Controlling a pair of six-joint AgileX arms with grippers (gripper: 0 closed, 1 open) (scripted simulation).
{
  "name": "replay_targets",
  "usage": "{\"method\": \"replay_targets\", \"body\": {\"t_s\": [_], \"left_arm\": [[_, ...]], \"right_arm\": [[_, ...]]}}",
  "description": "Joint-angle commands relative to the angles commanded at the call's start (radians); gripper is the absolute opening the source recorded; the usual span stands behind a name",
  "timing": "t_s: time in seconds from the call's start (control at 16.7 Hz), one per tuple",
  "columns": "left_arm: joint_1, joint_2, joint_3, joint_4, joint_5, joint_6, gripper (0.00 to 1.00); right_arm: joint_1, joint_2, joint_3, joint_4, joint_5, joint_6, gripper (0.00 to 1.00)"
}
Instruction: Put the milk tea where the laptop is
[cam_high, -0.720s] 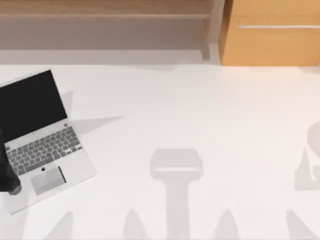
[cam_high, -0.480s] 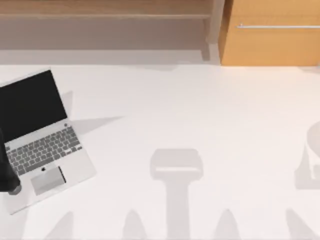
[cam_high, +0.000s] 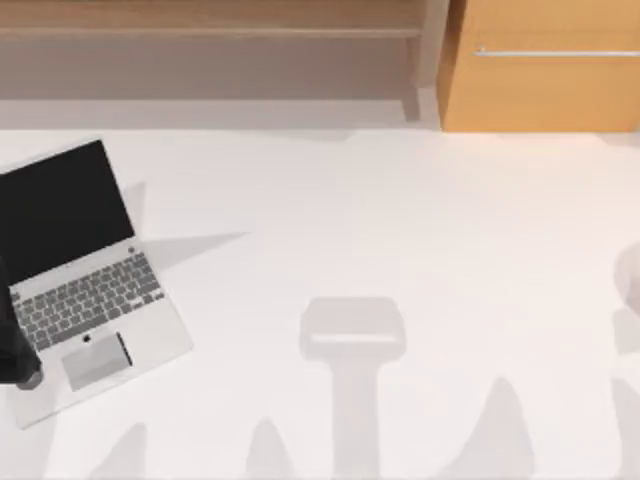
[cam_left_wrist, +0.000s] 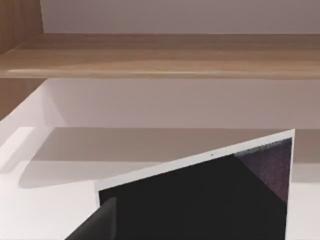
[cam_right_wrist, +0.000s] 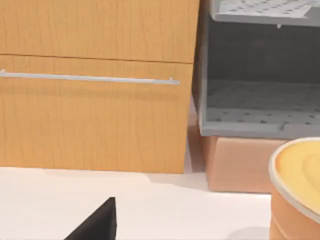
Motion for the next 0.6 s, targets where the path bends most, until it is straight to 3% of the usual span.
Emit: {"method": "replay_targets", "body": {"t_s": [0.6], "left_arm": [[0.0,0.0,0.0,0.0,0.0,0.0,1.0]], "right_arm": [[-0.366,0.85,0.043,0.638,-0.342,-0.079,1.0]]}}
